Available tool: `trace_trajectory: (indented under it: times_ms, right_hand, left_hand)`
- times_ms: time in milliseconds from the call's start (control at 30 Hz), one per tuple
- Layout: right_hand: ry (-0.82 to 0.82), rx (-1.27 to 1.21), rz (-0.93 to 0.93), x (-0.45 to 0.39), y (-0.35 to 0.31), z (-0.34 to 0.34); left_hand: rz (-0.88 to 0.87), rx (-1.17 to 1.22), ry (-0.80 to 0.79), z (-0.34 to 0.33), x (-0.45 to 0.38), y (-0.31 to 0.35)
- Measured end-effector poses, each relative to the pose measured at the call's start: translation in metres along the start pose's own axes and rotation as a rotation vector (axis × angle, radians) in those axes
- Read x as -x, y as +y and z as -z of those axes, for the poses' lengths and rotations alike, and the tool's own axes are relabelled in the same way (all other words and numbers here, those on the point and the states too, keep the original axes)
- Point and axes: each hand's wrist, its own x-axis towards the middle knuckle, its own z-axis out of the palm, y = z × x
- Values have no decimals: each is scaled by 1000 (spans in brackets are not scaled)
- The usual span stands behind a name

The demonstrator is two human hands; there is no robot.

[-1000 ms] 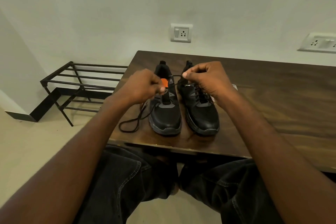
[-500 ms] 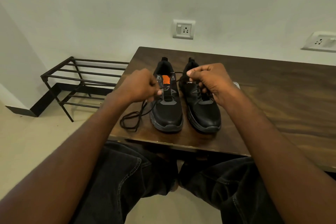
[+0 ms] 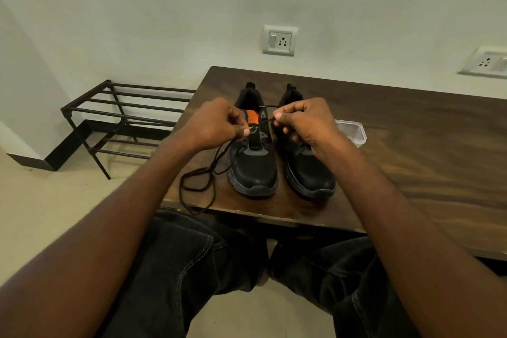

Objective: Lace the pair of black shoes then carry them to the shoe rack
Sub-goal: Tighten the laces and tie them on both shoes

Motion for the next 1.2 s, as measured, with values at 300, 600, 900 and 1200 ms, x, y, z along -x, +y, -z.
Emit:
trace_trajectory:
  times_ms: [300, 600, 900, 1200]
  right_hand:
    - [12, 48, 150, -8, 3, -18]
    - [103, 102, 88, -25, 23, -34]
    - [99, 513, 71, -36, 36, -44]
    - [17, 217, -82, -40, 40, -30]
  left_hand:
    - [96, 398, 42, -12, -3, 15]
    - [71, 258, 175, -22, -13, -5]
    - [-23, -208, 183, -34, -11, -4]
    - [-67, -390, 87, -44, -19, 2]
